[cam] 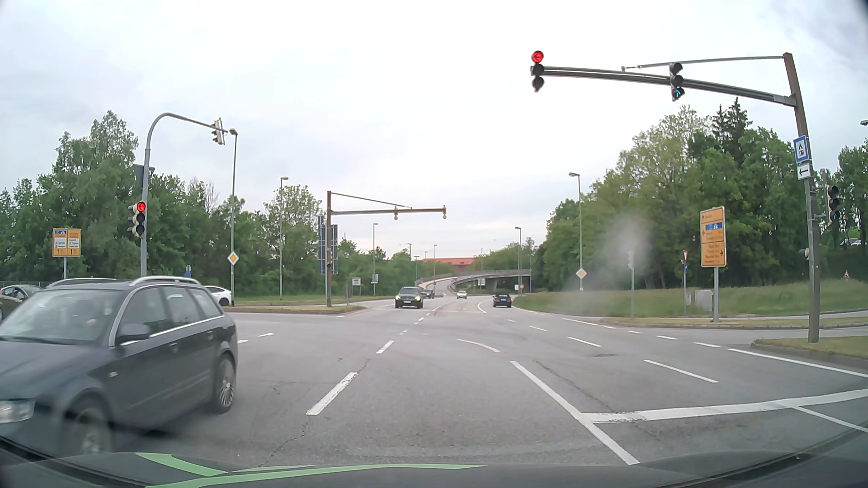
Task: Follow the waypoints while adhering to traffic rules and regulations
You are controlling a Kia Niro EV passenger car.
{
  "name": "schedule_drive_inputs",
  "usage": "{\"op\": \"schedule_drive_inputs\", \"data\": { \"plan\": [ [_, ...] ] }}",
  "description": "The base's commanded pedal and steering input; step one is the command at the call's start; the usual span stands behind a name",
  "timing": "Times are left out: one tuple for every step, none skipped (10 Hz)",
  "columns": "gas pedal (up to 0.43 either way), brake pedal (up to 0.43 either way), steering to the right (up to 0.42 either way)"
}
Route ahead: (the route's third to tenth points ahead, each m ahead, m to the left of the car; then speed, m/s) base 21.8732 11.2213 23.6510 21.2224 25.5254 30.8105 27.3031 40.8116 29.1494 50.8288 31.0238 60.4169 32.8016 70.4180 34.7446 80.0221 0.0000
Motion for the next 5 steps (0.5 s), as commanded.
{"op": "schedule_drive_inputs", "data": {
  "plan": [
    [0.000,0.323,0.004],
    [0.000,0.323,0.004],
    [0.000,0.329,0.004],
    [0.000,0.329,0.004],
    [0.000,0.323,0.004]
  ]
}}
